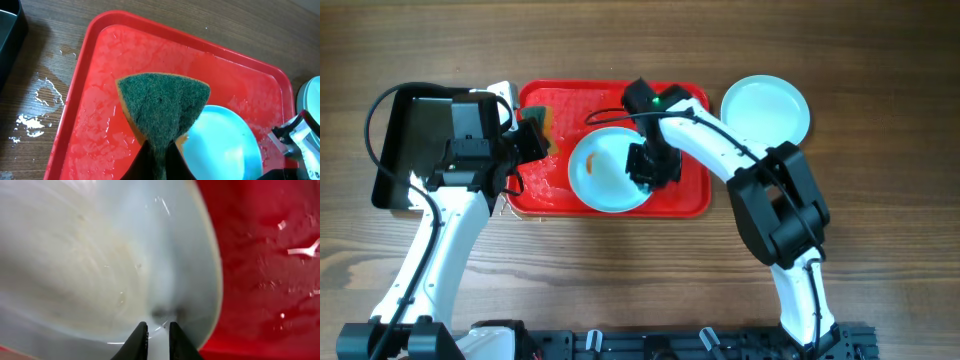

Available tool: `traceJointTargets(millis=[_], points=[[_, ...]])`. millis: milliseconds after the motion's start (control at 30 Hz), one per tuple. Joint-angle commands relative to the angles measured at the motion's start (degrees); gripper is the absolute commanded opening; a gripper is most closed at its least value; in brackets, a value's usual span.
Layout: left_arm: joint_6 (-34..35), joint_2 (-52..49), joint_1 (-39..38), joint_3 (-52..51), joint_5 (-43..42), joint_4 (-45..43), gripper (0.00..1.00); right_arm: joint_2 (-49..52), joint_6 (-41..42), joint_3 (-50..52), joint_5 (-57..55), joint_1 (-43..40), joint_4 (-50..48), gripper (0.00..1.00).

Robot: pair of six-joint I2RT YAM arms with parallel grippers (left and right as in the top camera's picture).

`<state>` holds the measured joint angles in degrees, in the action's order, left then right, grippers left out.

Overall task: Clean dirty plates on tray and stack at the side
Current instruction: 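Reach the right gripper to the remaining plate and grip its rim, then scrub the remaining plate with the sponge in the left gripper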

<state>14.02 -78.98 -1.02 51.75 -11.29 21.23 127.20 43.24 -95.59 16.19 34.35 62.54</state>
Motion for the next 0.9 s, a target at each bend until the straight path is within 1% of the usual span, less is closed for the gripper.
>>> traceJointTargets(millis=[0, 67, 133, 200, 233, 333, 367, 400, 433, 467, 500, 600, 700, 733, 867], points=[[-0.3, -0.5, 0.1, 0.0, -0.9, -0.3, 0.04, -0.5, 7.8, 0.5, -4.4, -0.4, 0.5, 0.28], [-0.3, -0.5, 0.1, 0.0, -0.9, -0.3, 0.04, -0.5, 7.5, 0.5, -4.3, -0.4, 0.2, 0.29], [-0.3, -0.5, 0.1, 0.0, -0.9, -0.4, 0.04, -0.6, 2.5, -0.4, -1.8, -0.5, -1.7, 0.35], [-0.3, -0.5, 0.1, 0.0, -0.9, -0.3, 0.04, -0.7, -0.1, -3.0, -0.7, -0.7, -1.5, 0.42], [-0.3, -0.5, 0.1, 0.0, -0.9, -0.3, 0.04, -0.9, -1.4, -5.3, -0.8, -0.9, 0.0, 0.44], [-0.3, -0.5, 0.1, 0.0, -0.9, -0.3, 0.04, -2.4, -1.3, -11.4, -4.1, -1.8, 7.1, 0.46], [-0.3, -0.5, 0.1, 0.0, -0.9, -0.3, 0.04, -3.1, -1.3, -12.6, -6.2, -2.0, 9.1, 0.50], [-0.3, -0.5, 0.1, 0.0, -0.9, -0.3, 0.04, -4.0, -1.2, -13.6, -9.6, -2.0, 11.6, 0.61], [-0.3, -0.5, 0.1, 0.0, -0.9, -0.3, 0.04, -4.8, -1.0, -13.7, -12.7, -2.0, 13.6, 0.64], [-0.3, -0.5, 0.1, 0.0, -0.9, -0.3, 0.04, -4.9, 0.5, -13.7, -15.1, -2.0, 15.6, 0.65], [-0.3, -0.5, 0.1, 0.0, -0.9, -0.3, 0.04, -4.8, 2.4, -13.3, -16.7, -2.0, 17.2, 0.62], [-0.3, -0.5, 0.1, 0.0, -0.9, -0.2, 0.04, -4.8, 5.9, -7.8, -16.5, -1.9, 15.8, 0.59], [-0.3, -0.5, 0.1, 0.0, -0.9, -0.1, 0.04, -4.7, 6.3, -0.2, -11.5, -1.9, 7.8, 0.50], [-0.3, -0.5, 0.1, 0.0, -0.9, -0.1, 0.04, -4.7, 6.5, 1.9, -11.2, -1.9, 5.8, 0.45], [-0.3, -0.5, 0.1, 0.0, -0.9, -0.1, 0.04, -4.7, 6.7, 7.8, -8.7, -1.9, -0.5, 0.43]])
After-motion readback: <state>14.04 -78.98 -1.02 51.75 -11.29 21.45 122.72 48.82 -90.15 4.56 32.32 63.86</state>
